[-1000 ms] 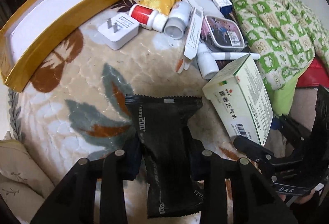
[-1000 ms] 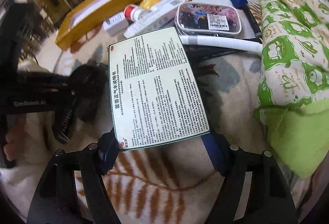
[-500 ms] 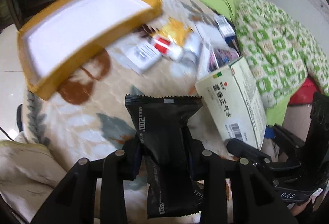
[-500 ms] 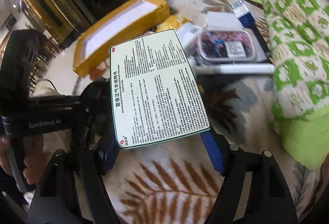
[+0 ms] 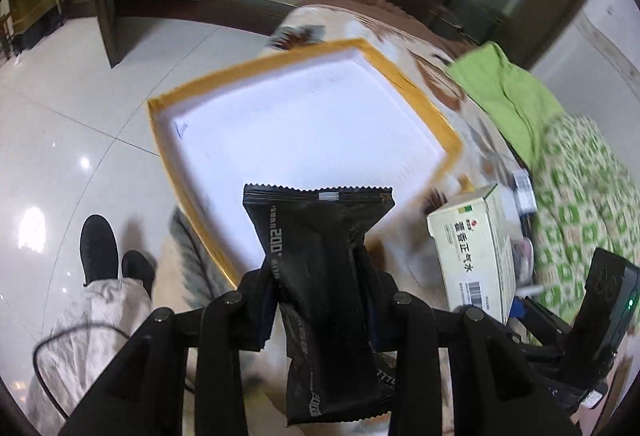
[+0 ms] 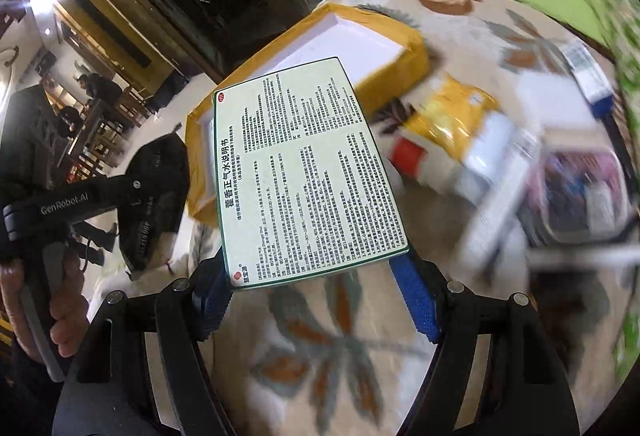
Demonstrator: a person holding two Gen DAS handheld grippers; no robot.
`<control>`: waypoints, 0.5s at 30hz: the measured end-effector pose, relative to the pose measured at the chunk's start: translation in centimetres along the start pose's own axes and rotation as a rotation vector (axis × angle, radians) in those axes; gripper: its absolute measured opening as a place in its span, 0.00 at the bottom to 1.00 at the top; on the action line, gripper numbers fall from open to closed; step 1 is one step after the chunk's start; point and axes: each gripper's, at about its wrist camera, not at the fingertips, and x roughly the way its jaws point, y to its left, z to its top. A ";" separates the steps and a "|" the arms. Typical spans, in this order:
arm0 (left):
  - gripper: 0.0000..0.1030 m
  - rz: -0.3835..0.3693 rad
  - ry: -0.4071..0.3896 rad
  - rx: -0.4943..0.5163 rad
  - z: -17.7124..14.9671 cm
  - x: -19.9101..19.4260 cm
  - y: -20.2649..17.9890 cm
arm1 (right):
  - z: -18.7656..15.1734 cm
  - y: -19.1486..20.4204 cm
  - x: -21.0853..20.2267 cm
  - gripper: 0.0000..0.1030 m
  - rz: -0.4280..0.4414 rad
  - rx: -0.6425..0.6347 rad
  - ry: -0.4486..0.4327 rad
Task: Organize objects
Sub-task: 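Carry the black packet with the left tool while the right tool carries the medicine box to the tray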
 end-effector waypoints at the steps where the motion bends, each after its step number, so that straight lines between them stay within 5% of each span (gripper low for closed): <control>1: 0.34 0.000 0.002 -0.004 0.9 0.7 0.4 | 0.7 0.3 0.7 0.72 -0.002 -0.005 0.002; 6: 0.34 0.027 0.014 -0.022 3.7 3.7 3.2 | 4.9 1.8 4.5 0.72 -0.036 -0.020 0.009; 15: 0.34 0.007 0.010 -0.072 3.5 6.1 5.4 | 9.1 5.2 9.5 0.72 -0.141 -0.134 -0.002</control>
